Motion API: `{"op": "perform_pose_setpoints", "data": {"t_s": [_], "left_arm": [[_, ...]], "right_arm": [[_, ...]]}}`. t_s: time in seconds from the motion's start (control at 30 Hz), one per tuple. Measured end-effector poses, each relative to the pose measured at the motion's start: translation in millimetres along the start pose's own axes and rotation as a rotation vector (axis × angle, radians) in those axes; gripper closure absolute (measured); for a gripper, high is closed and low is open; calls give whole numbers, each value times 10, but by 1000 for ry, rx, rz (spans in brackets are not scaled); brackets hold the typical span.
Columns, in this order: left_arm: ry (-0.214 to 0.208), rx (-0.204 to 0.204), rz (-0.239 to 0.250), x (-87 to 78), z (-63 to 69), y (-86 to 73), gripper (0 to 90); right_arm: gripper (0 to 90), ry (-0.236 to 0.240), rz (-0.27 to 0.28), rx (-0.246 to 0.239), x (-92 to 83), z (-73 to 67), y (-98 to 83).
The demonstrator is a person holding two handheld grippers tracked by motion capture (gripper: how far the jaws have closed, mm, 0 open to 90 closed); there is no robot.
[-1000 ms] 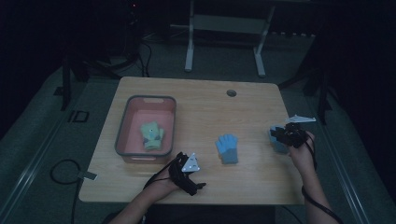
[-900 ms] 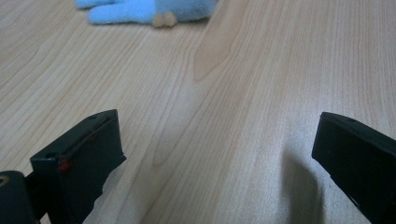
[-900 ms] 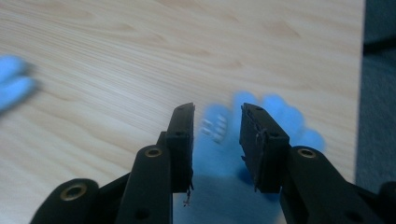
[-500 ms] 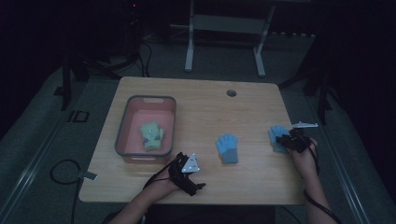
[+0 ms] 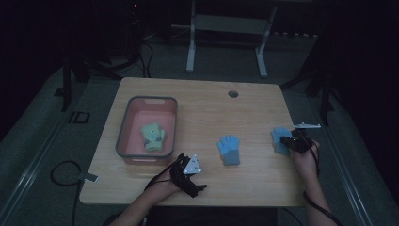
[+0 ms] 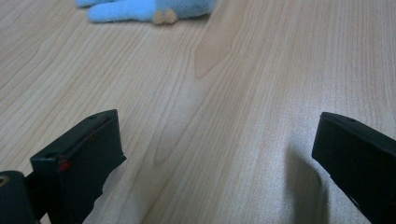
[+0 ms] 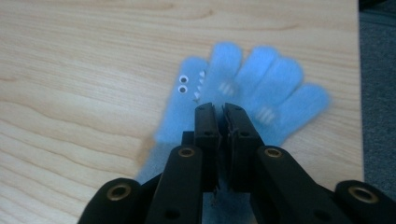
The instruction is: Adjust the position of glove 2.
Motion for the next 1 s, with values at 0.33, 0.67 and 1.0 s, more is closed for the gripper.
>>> {"op": "perform_pose_setpoints", "data": {"t_s": [0.33, 0.67, 1.0], "left_arm": [[-1, 0, -4, 2, -3, -1, 21], [0, 3, -3, 4, -3, -1, 21], [1, 5, -7, 5, -3, -4, 21]], "right_arm": [[856, 23, 87, -14, -344, -194, 312], [856, 140, 155, -105, -615, -713, 556], [856, 216, 144, -165, -646, -1164, 502]]}}
Point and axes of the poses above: each handheld gripper's, and its own axes: x roughly forward along the jaws, y roughly out of its top, z roughly to its right, the point moved 9 cm from there along x, roughly forward along the jaws, and after that the axes turned 7 degrees about -x, right-handed, at the moved point
